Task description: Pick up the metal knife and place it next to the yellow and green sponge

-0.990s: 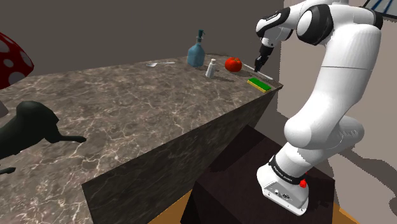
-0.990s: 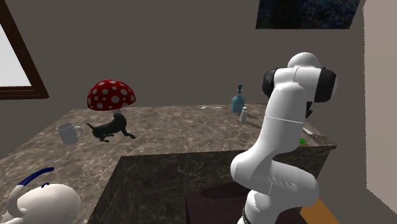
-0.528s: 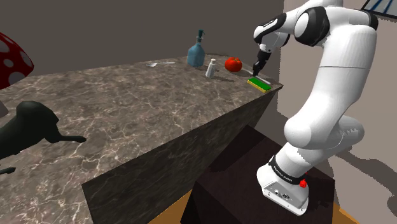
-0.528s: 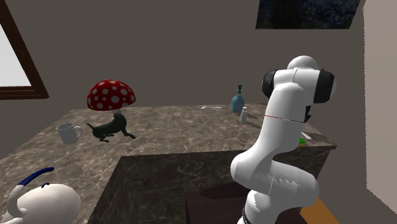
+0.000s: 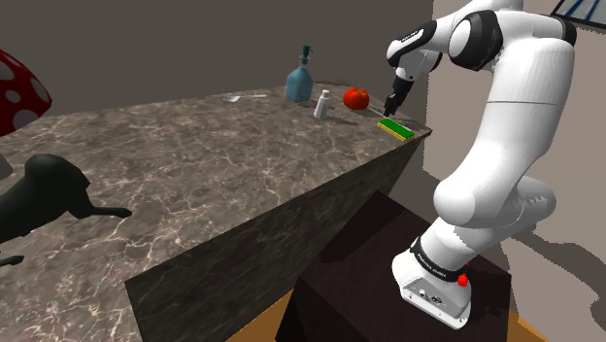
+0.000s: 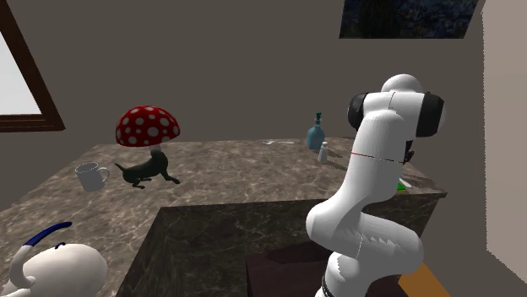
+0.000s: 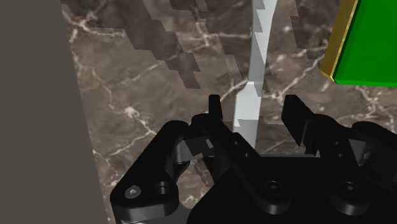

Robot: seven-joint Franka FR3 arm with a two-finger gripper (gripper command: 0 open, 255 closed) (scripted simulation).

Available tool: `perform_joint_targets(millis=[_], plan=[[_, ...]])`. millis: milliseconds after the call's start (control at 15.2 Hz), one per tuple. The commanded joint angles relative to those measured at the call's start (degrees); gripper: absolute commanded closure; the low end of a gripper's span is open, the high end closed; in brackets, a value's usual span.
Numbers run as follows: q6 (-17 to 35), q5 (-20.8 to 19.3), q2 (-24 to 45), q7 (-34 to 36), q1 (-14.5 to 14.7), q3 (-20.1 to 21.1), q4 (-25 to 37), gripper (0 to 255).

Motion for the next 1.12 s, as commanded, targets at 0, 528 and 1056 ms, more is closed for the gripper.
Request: perform_joint_targets(millis=[0, 528, 1056], plan=[[0.00, 0.00, 0.00, 0.00, 0.00, 0.00, 0.00, 0], [-6.10, -0.93, -2.65, 0.60, 0.24, -0.44, 3.56, 0], [-6.10, -0.94, -2.65, 0.60, 0.24, -0.44, 3.56, 0]])
